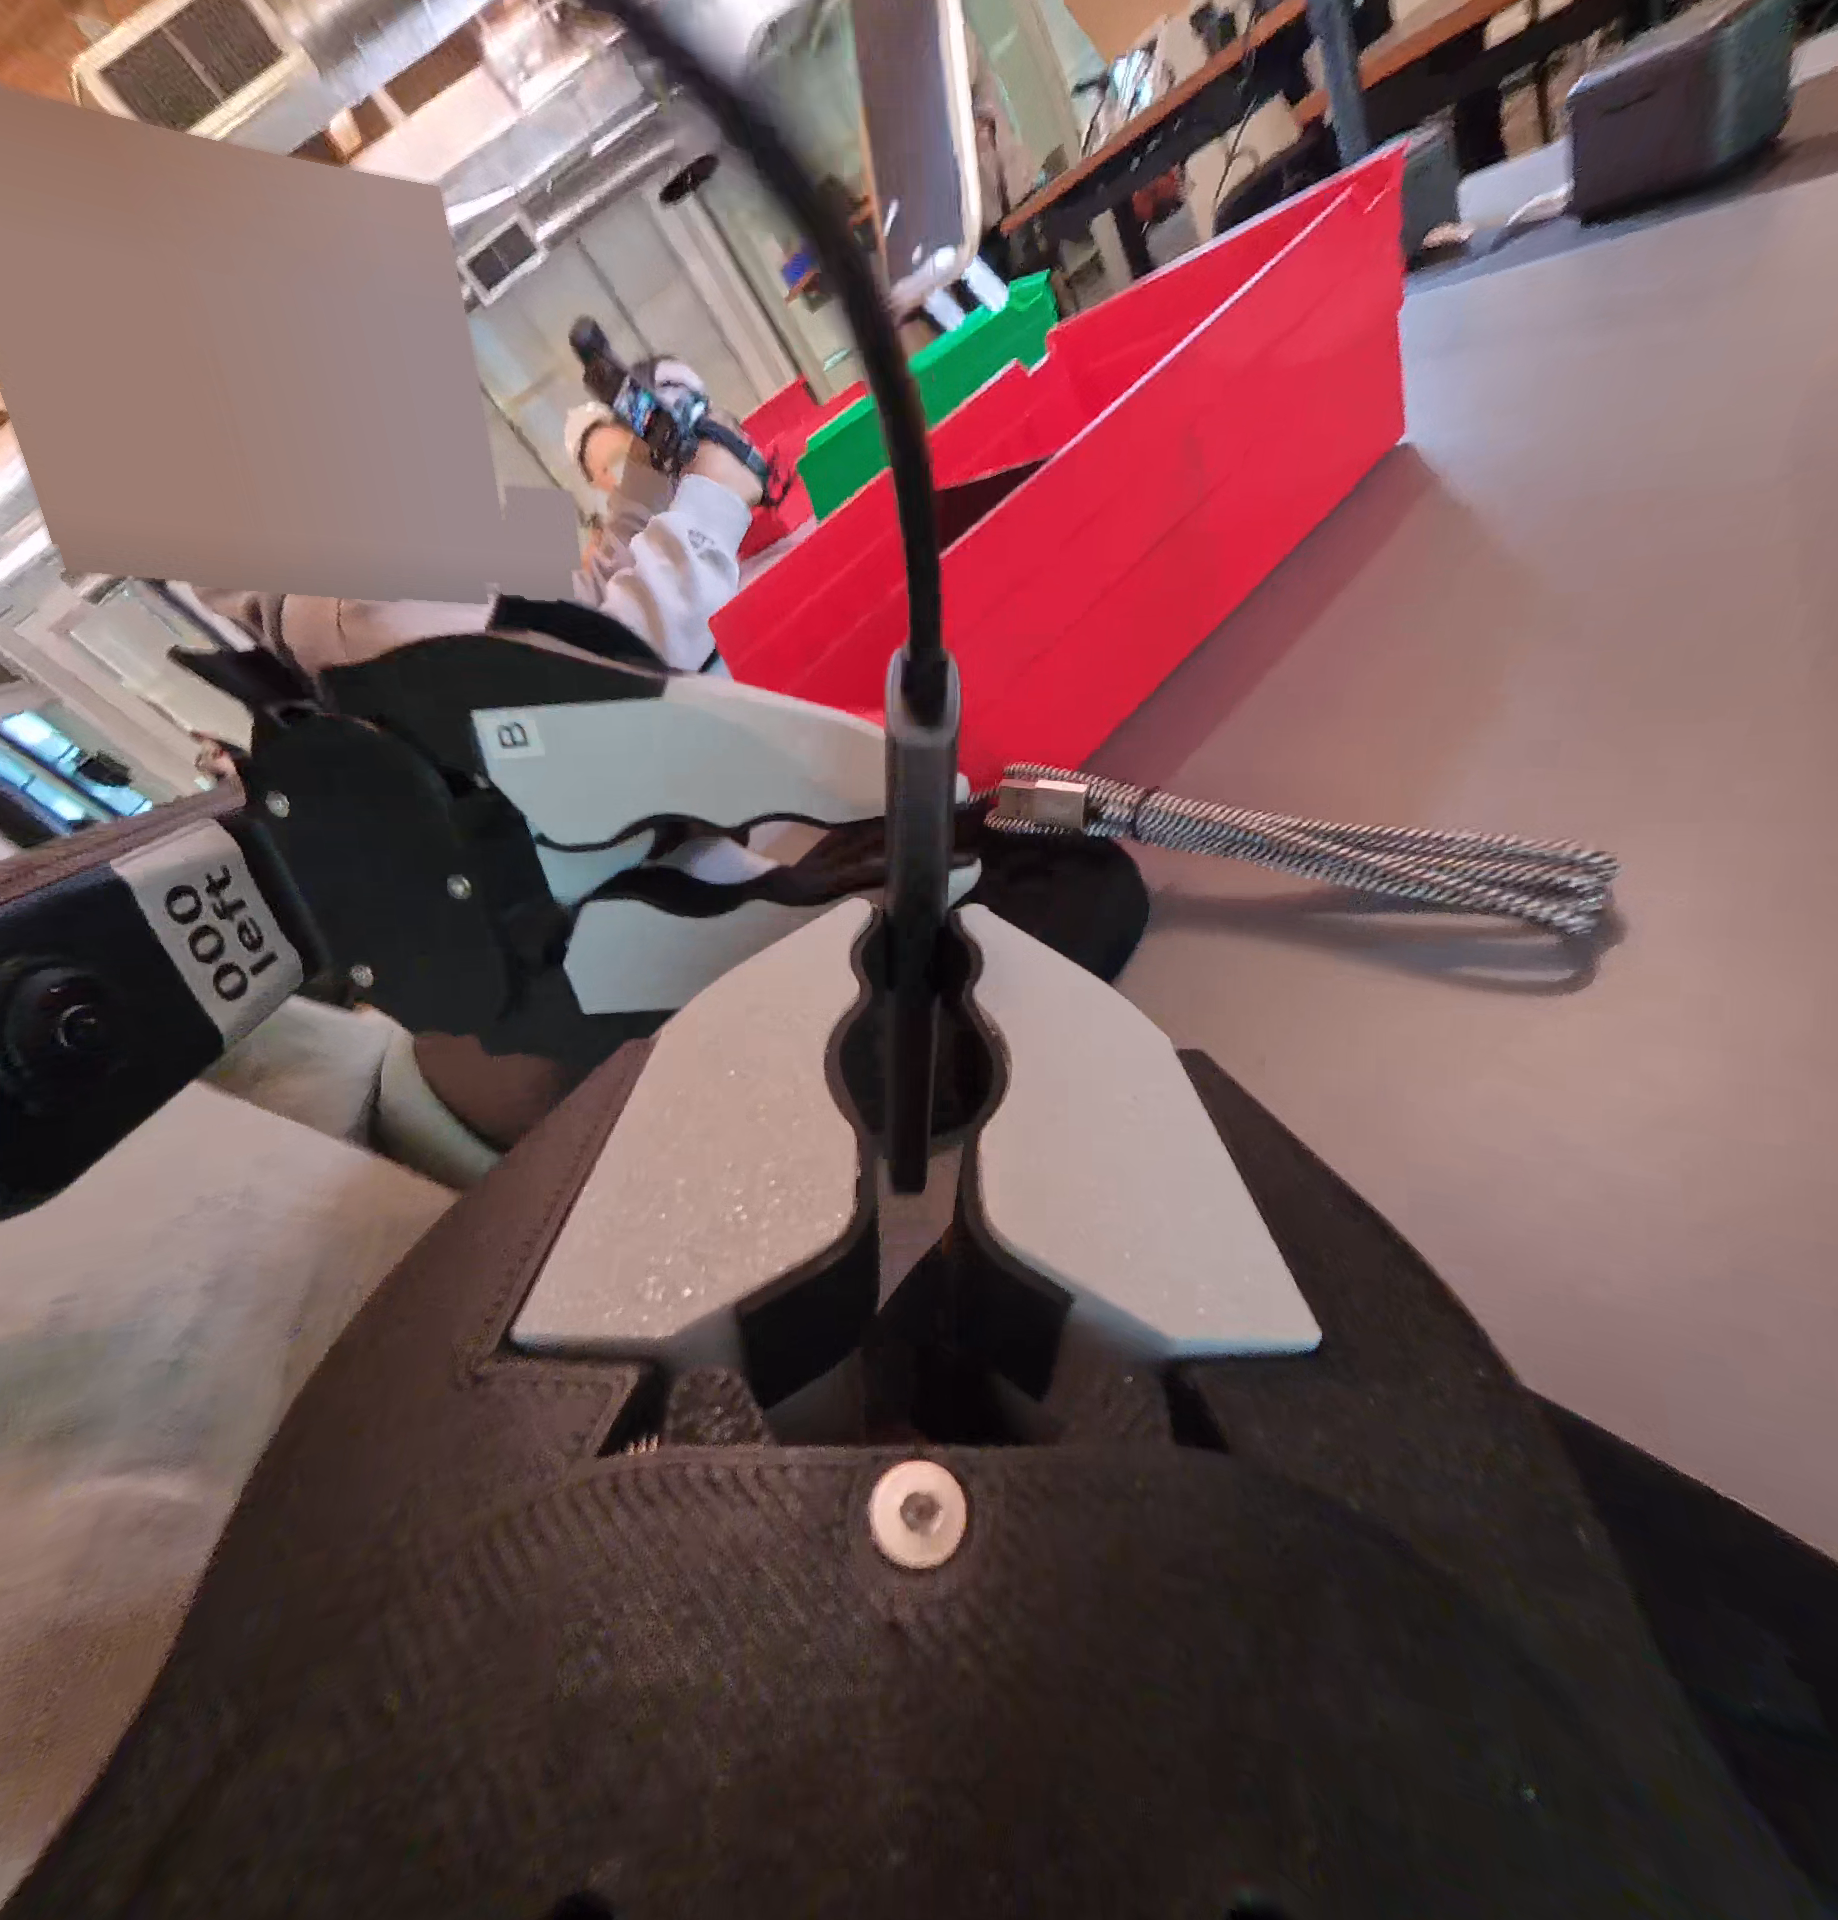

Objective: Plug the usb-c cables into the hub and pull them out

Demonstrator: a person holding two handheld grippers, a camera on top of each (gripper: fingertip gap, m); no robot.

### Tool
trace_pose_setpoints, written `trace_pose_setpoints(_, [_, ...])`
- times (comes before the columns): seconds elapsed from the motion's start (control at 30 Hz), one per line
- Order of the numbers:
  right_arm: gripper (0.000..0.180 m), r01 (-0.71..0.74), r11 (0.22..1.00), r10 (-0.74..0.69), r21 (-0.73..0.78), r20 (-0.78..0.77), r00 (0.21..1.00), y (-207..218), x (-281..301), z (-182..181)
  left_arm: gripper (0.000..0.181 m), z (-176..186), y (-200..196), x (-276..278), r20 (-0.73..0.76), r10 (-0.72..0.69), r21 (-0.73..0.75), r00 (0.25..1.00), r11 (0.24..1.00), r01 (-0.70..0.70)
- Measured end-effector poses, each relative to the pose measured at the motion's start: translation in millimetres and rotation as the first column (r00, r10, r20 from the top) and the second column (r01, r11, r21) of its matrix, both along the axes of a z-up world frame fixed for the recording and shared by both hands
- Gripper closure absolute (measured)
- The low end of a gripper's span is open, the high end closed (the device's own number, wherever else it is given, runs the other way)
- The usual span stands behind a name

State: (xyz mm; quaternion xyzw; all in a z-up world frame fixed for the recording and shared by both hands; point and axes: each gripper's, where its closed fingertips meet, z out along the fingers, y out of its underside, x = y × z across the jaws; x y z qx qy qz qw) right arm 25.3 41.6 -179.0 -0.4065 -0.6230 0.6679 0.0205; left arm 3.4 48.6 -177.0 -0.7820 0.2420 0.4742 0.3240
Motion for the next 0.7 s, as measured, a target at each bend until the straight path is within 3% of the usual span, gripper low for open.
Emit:
trace_pose_setpoints(0.03, [0.171,-0.014,1.000,0.014,0.022,0.007,1.000,-3,1,-3,0.169,-1,-1,0,-0.027,-0.007,-0.034,1.000,0.999,0.006])
trace_pose_setpoints(0.23, [0.174,-0.053,0.997,0.050,0.059,0.045,0.998,-9,2,-12,0.169,-11,-7,0,-0.073,-0.069,-0.161,0.995,0.985,0.056])
trace_pose_setpoints(0.33, [0.171,-0.055,0.997,0.051,0.063,0.052,0.997,-10,1,-13,0.169,-10,-8,-2,-0.100,-0.057,-0.151,0.993,0.988,0.042])
trace_pose_setpoints(0.4, [0.171,-0.047,0.998,0.046,0.034,0.035,0.998,-9,0,-8,0.168,-4,-8,-3,-0.056,-0.016,-0.057,0.998,0.998,0.012])
trace_pose_setpoints(0.5, [0.171,-0.020,0.998,0.020,-0.060,-0.001,1.000,-4,-3,5,0.162,21,-15,-7,0.041,0.059,0.218,0.997,0.974,-0.067])
trace_pose_setpoints(0.6, [0.170,0.026,0.987,-0.032,-0.160,-0.037,0.999,9,-5,16,0.155,48,-43,-14,0.194,0.101,0.478,0.976,0.859,-0.184])
trace_pose_setpoints(0.7, [0.170,0.069,0.968,-0.084,-0.241,-0.055,0.995,25,-7,24,0.150,46,-82,-27,0.430,0.099,0.545,0.898,0.764,-0.345])
